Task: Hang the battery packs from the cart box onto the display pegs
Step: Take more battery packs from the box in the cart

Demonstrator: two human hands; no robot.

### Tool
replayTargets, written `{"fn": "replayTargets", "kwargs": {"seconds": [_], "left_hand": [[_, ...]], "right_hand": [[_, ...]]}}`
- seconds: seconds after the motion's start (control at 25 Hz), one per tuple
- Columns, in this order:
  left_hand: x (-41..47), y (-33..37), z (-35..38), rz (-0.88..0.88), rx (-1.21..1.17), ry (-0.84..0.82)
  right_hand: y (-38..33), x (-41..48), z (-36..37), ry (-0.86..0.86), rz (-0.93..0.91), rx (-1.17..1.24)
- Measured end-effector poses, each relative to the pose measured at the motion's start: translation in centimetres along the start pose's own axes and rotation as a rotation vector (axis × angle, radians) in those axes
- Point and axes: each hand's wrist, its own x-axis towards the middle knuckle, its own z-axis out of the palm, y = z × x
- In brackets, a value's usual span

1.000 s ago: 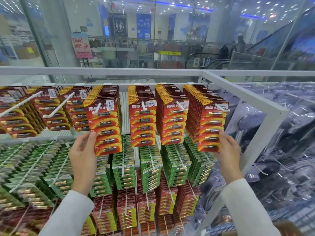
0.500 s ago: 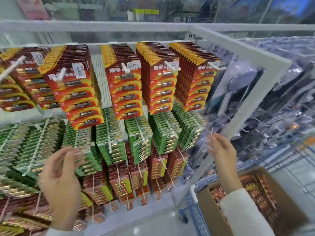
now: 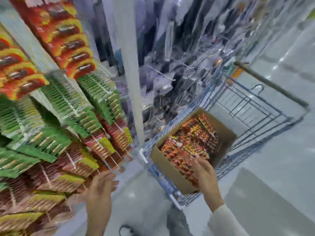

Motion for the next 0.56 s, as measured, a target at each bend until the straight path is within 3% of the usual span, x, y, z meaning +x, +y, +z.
{"fn": "replayTargets", "kwargs": {"seconds": [0.24,0.56], "left_hand": [[-0.7,-2.8,16.8,-0.102,0.127,-0.157],[4.7,-6.5,28.8,-0.177,0.437,-0.28]], "right_hand": [[4.4,4.4,-8.7,-0.022,0.136,-0.049],[4.2,9.4,-13.3,-0.011,0.234,-0.057]]}}
